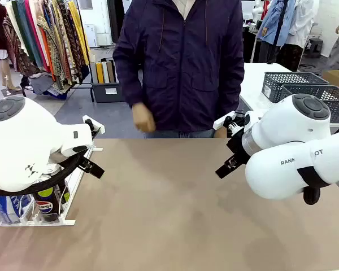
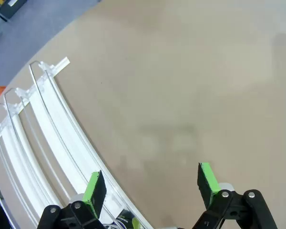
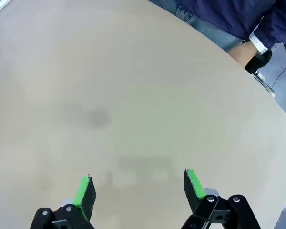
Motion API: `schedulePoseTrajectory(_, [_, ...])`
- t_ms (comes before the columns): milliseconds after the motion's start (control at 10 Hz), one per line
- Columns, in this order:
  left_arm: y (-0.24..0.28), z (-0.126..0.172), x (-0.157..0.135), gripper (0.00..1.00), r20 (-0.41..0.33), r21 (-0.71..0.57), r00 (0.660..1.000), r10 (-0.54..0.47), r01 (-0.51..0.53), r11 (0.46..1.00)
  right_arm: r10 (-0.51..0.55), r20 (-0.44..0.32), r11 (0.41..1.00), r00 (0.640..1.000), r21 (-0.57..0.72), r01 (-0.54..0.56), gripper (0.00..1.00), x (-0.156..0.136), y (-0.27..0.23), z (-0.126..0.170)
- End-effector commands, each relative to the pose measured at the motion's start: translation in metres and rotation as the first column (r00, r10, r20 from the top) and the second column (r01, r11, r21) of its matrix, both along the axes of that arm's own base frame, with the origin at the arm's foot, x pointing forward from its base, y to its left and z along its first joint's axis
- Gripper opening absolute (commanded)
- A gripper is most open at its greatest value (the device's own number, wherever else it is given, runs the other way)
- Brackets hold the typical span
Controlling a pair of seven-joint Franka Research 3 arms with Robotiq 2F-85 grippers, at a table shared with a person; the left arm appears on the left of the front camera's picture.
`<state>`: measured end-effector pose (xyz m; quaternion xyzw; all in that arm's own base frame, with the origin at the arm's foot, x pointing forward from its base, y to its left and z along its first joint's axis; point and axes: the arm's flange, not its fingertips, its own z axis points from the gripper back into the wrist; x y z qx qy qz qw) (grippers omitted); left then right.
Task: Retrieve and store the cans from the dispenser.
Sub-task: Pick up one can from the Automatic Can Dispenser and place it in the middle of the table.
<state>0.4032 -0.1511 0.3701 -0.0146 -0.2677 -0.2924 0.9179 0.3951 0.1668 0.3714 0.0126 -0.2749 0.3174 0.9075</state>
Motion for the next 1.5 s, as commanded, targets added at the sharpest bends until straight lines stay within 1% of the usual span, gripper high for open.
schedulePoseTrajectory(0, [0.0, 0.0002, 0.0, 1.0, 0.0, 0.0, 1.0, 0.0, 0.0, 1.0, 0.0, 0.0, 1.0, 1.0, 0.0, 0.0, 1.0, 0.0, 0.0, 0.0])
schedulePoseTrajectory(1400, [0.0, 0.0002, 0.0, 1.0, 0.0, 0.0, 1.0, 0.0, 0.0, 1.0, 0.0, 0.0, 1.0, 1.0, 0.0, 0.0, 1.0, 0.0, 0.0, 0.0])
